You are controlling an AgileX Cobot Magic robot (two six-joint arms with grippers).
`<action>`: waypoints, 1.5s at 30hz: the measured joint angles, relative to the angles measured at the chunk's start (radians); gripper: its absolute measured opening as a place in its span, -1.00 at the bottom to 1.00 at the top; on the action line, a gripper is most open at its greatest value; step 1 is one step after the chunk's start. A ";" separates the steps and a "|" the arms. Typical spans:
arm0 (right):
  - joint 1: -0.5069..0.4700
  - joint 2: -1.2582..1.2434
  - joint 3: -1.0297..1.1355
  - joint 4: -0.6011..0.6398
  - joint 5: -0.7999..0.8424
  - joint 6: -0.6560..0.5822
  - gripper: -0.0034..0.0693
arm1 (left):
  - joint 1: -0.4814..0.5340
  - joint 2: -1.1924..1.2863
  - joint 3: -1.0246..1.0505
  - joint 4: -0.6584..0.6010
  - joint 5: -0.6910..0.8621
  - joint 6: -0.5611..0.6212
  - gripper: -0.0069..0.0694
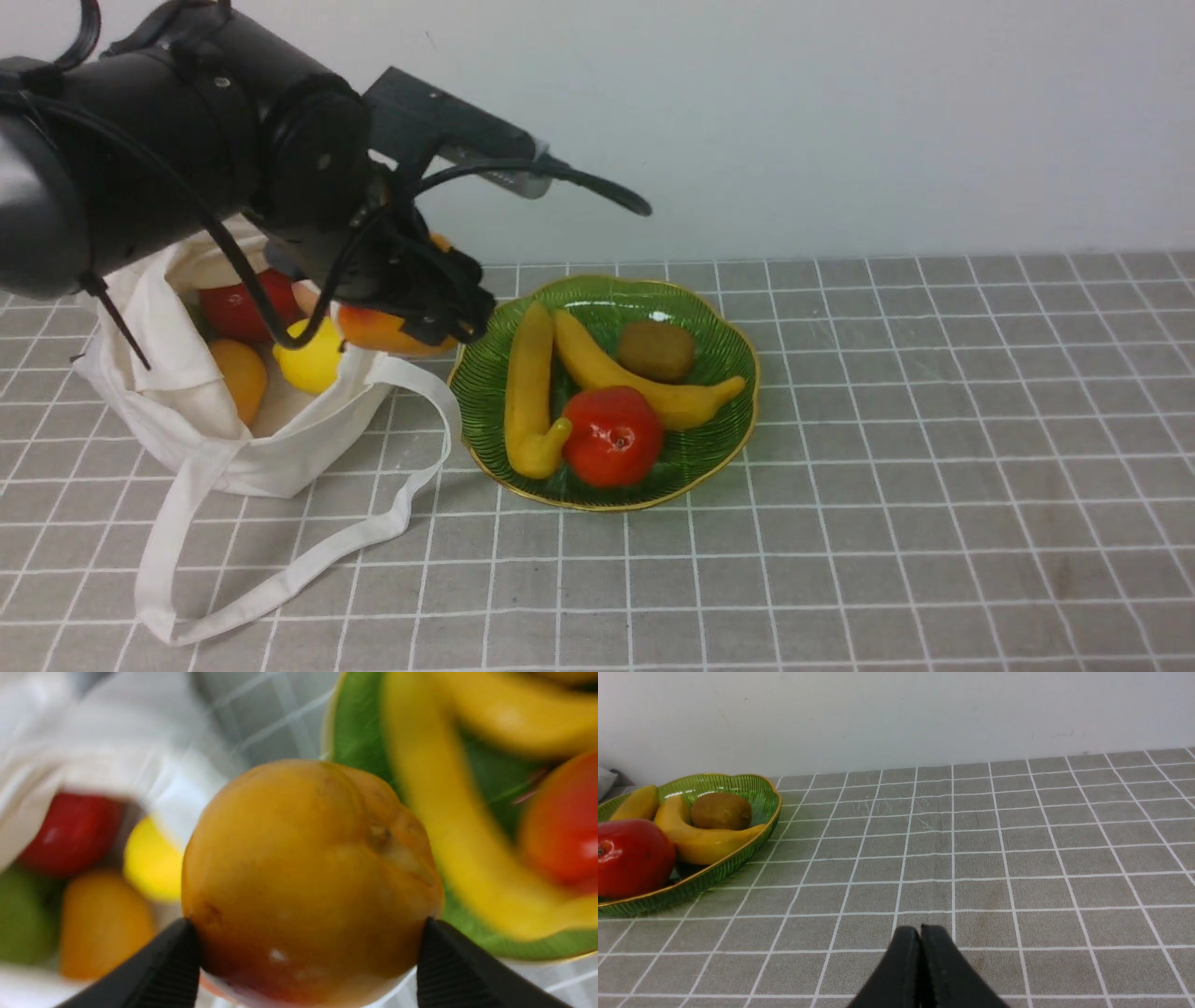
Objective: Take the fruit out of the bag on the grey coffee tablecloth and place them on the plate.
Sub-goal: 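Move the fruit from the bag onto the plate with the left gripper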
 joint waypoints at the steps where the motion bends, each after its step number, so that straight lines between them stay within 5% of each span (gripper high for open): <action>1: 0.000 0.000 0.000 0.000 0.000 0.000 -0.94 | -0.006 0.000 0.000 -0.003 -0.010 0.000 0.59; 16: 0.000 0.000 0.000 0.000 0.000 0.000 -0.94 | -0.108 0.203 0.000 0.018 -0.448 0.001 0.59; 28: 0.000 0.000 0.000 0.000 0.000 0.000 -0.94 | -0.109 0.290 0.001 0.105 -0.459 -0.001 0.59; 37: 0.000 0.000 0.000 0.000 0.000 0.000 -0.94 | -0.110 0.255 0.001 0.110 -0.409 -0.025 0.93; 41: 0.000 0.000 0.000 0.000 0.000 0.000 -0.94 | -0.110 0.190 0.001 0.131 -0.401 -0.040 0.87; 45: 0.000 0.000 0.000 0.000 0.000 0.000 -0.94 | -0.110 0.068 0.001 0.154 -0.330 -0.073 0.59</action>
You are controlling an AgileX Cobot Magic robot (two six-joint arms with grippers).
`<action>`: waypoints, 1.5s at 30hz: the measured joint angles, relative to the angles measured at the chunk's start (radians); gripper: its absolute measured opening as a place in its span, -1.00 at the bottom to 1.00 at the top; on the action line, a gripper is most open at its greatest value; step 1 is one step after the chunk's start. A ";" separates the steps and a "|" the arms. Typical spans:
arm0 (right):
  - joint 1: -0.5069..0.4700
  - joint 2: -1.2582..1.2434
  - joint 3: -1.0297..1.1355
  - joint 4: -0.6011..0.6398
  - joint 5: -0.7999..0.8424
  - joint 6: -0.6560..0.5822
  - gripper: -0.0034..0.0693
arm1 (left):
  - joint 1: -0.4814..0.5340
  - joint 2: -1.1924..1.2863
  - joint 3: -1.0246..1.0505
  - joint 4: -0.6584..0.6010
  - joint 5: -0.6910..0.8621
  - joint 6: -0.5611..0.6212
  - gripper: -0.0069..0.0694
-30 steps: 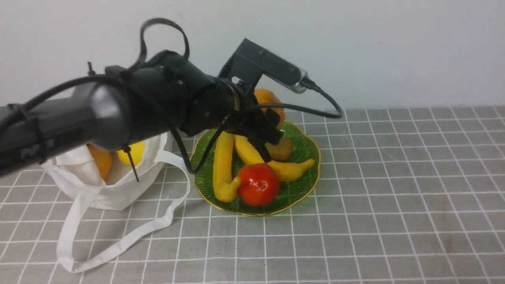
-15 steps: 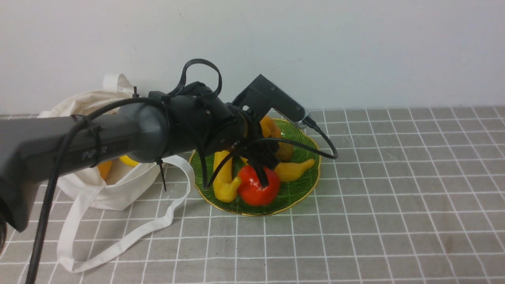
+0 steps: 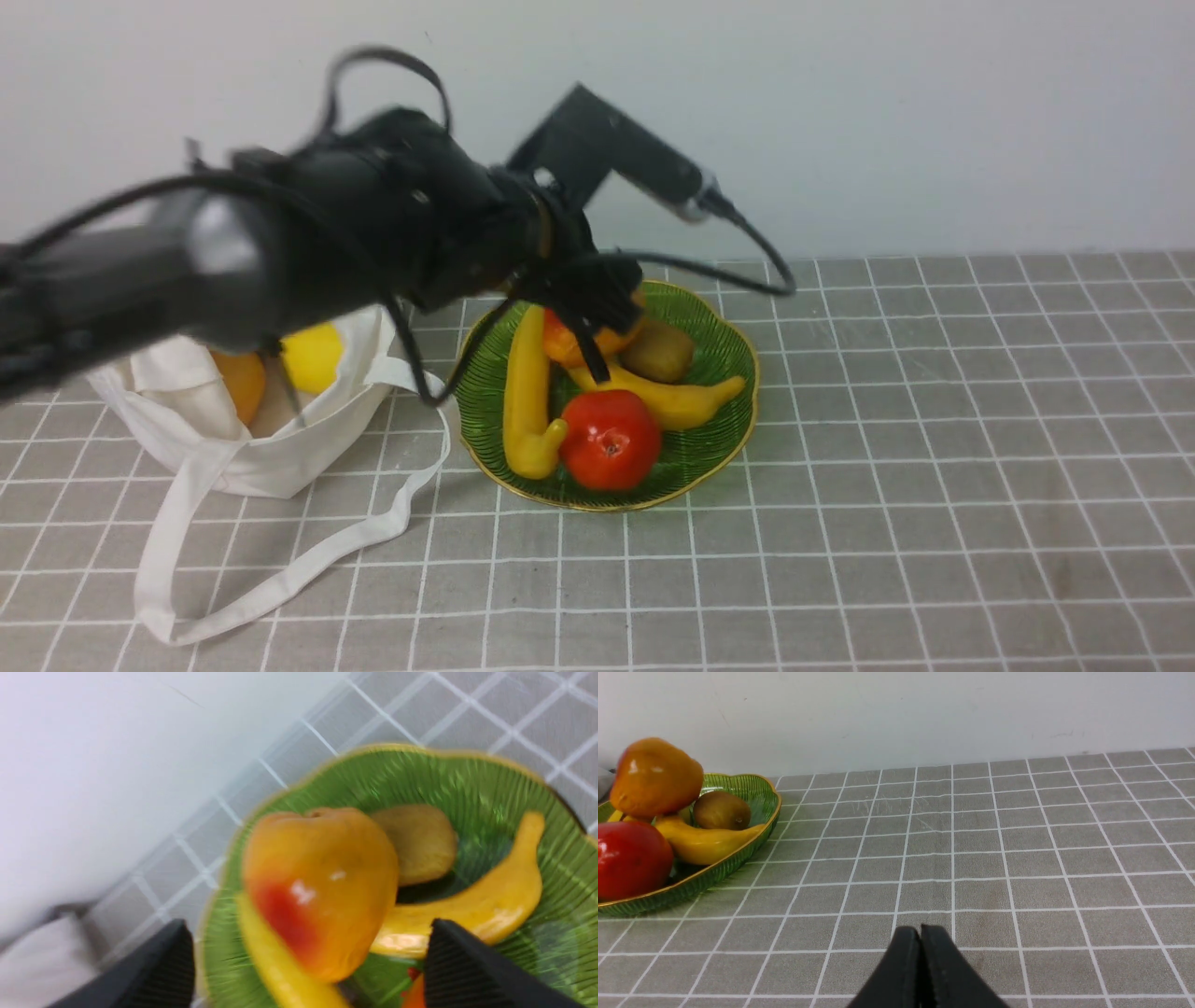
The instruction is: Take the fruit out of the bag on the grey coffee tablecloth and place them on the plate.
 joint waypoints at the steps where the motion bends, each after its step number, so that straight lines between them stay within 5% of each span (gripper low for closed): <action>1: 0.000 0.000 0.000 0.000 0.000 0.000 -0.94 | 0.000 -0.040 0.000 0.005 0.035 -0.021 0.43; 5: 0.000 0.000 0.000 0.000 0.000 0.000 -0.94 | 0.000 -0.182 0.000 0.039 0.155 -0.087 -0.16; 7: 0.000 0.000 0.000 0.000 0.000 0.000 -0.94 | 0.000 -0.300 0.000 0.081 0.253 -0.138 -0.63; 10: 0.000 0.000 0.000 0.000 0.000 0.000 -0.94 | 0.000 -0.414 0.000 0.101 0.324 -0.179 -0.79; 17: 0.000 0.000 0.000 0.000 0.000 0.000 -0.94 | 0.000 -0.699 0.088 0.104 0.385 -0.237 -0.84; 32: 0.000 0.000 0.000 0.000 0.000 0.000 -0.94 | 0.000 -1.415 0.719 0.157 0.361 -0.598 -0.84; 45: 0.000 0.000 0.000 0.000 0.000 0.000 -0.94 | 0.000 -1.602 0.835 0.164 0.363 -0.604 -0.84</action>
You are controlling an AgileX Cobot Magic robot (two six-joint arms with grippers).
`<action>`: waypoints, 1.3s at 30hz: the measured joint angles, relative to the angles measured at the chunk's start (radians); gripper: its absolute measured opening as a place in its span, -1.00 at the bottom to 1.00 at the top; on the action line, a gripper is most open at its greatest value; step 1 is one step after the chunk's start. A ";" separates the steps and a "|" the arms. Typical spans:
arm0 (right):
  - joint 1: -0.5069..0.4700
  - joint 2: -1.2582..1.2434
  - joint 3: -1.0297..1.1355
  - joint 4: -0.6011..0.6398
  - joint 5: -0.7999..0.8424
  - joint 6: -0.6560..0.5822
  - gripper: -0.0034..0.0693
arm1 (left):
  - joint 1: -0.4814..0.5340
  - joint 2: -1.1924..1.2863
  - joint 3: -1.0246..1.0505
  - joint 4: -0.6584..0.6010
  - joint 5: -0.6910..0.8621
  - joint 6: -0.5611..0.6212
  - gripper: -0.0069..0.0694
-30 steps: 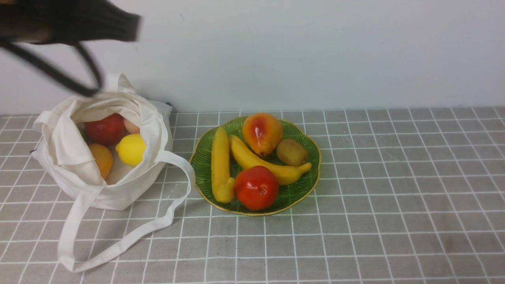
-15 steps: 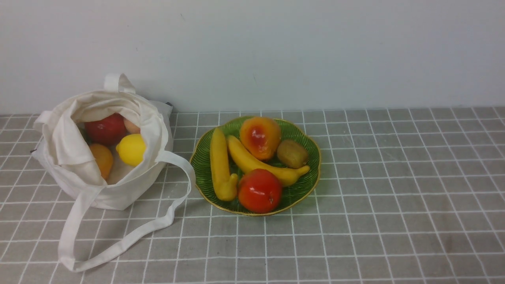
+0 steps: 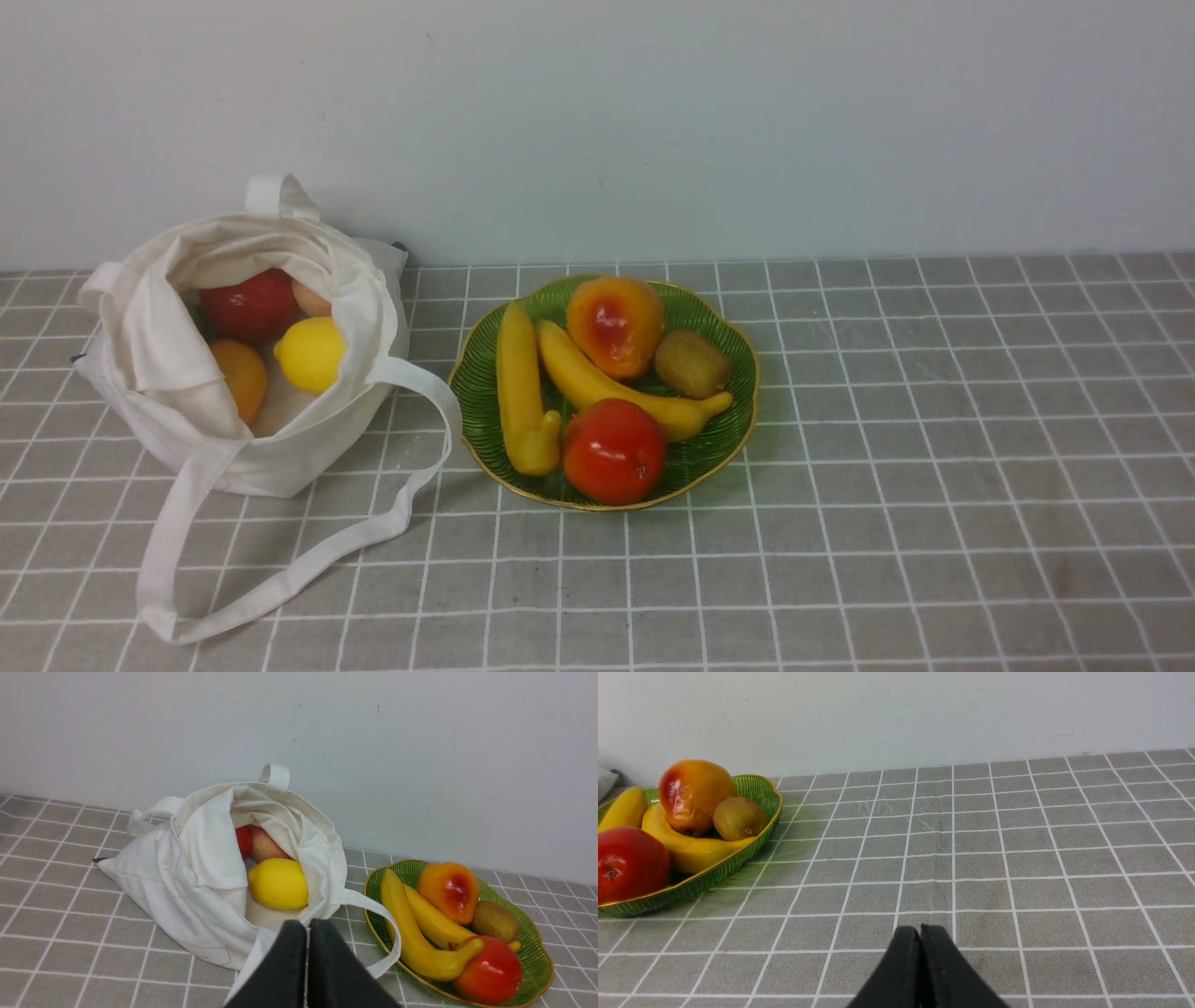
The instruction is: Take the fruit out of the bag on the grey coffee tablecloth and place them on the plate.
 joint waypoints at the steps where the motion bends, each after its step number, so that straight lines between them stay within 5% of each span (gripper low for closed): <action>1: 0.000 0.000 0.000 0.000 0.000 0.000 -0.94 | 0.000 0.000 0.000 0.000 0.000 0.000 -0.84; 13: 0.000 0.000 0.000 0.000 0.000 0.000 -0.94 | 0.023 -0.011 0.044 -0.053 -0.063 0.060 -0.84; 27: 0.000 0.000 0.000 0.000 0.000 0.000 -0.94 | 0.488 -0.133 0.495 -0.620 -0.433 0.787 -0.84; 39: 0.000 0.000 0.000 0.000 0.000 0.000 -0.94 | 0.517 -0.133 0.560 -0.691 -0.456 0.851 -0.84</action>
